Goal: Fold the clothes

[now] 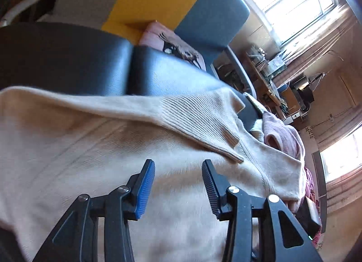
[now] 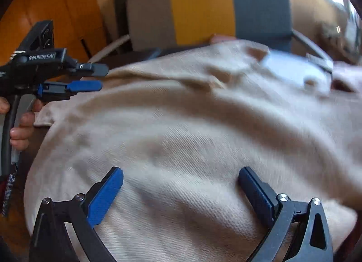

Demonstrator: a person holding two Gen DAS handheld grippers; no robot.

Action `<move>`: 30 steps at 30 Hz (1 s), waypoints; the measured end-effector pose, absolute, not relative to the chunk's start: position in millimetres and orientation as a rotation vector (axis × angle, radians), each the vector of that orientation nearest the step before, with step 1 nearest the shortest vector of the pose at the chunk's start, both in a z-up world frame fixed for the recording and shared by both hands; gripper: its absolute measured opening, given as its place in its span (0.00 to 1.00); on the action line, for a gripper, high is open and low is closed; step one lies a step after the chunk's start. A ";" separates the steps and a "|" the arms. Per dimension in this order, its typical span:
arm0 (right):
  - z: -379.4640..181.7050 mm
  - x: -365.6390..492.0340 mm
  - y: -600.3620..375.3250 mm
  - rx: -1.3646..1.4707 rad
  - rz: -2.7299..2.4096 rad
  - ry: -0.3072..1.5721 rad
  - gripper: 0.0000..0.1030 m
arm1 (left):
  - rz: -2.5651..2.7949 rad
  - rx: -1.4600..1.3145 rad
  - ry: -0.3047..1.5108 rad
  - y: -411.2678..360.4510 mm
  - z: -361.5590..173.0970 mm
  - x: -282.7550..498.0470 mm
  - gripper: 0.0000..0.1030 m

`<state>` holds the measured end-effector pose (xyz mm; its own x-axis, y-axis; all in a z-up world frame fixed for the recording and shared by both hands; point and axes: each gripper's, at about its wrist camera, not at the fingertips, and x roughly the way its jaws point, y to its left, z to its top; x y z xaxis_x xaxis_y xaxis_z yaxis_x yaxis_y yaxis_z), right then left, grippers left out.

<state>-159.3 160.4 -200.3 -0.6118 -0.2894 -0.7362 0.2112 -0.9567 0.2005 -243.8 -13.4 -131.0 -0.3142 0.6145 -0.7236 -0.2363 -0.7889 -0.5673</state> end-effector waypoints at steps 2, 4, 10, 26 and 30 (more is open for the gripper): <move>-203.9 -160.0 165.9 1.203 -2.579 -0.174 1.00 | 2.116 -1.412 -0.507 -6.3 -139.0 -255.8 0.46; -204.9 -161.4 163.8 1.195 -2.578 -0.173 1.00 | 2.104 -1.420 -0.523 0.8 -146.3 -267.2 0.47; -204.3 -159.0 167.4 1.152 -2.566 -0.224 1.00 | 2.059 -1.387 -0.598 24.6 -151.2 -288.0 0.50; -205.7 -140.6 176.3 1.103 -2.540 -0.323 1.00 | 2.092 -1.139 -1.014 28.6 -111.7 -389.9 0.50; -205.8 -138.4 175.2 1.099 -2.538 -0.328 1.00 | 2.231 -1.107 -1.013 1.9 -94.1 -400.0 0.50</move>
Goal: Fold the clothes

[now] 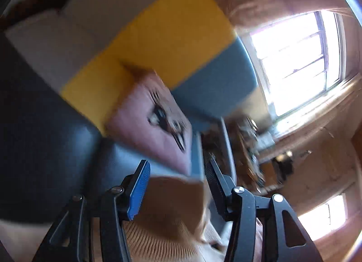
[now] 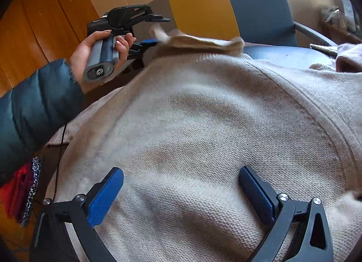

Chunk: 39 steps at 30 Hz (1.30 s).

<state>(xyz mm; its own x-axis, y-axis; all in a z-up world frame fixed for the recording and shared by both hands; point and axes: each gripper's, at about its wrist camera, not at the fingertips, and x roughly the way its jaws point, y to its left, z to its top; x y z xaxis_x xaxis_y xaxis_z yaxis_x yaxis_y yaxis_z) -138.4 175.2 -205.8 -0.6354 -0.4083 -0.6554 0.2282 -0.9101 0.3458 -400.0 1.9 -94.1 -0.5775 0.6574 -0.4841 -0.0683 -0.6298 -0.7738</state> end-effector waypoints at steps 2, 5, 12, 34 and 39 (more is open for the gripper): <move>-205.8 -137.2 174.4 1.098 -2.537 -0.329 1.00 | 2.233 -1.103 -0.993 -6.5 -87.9 -397.6 0.50; -205.8 -135.7 172.7 1.098 -2.538 -0.325 1.00 | 2.221 -1.121 -0.894 -8.9 -81.5 -388.5 0.50; -207.8 -143.2 172.1 1.100 -2.540 -0.317 1.00 | 2.198 -1.241 -0.407 51.2 -107.3 -332.3 0.50; -207.8 -161.5 130.2 1.240 -2.608 0.005 1.00 | 2.786 -1.249 -0.525 -117.7 -164.7 -273.6 0.29; -206.1 -186.1 111.3 1.264 -2.590 0.035 1.00 | 2.845 -1.275 -0.464 -125.2 -165.3 -297.6 0.25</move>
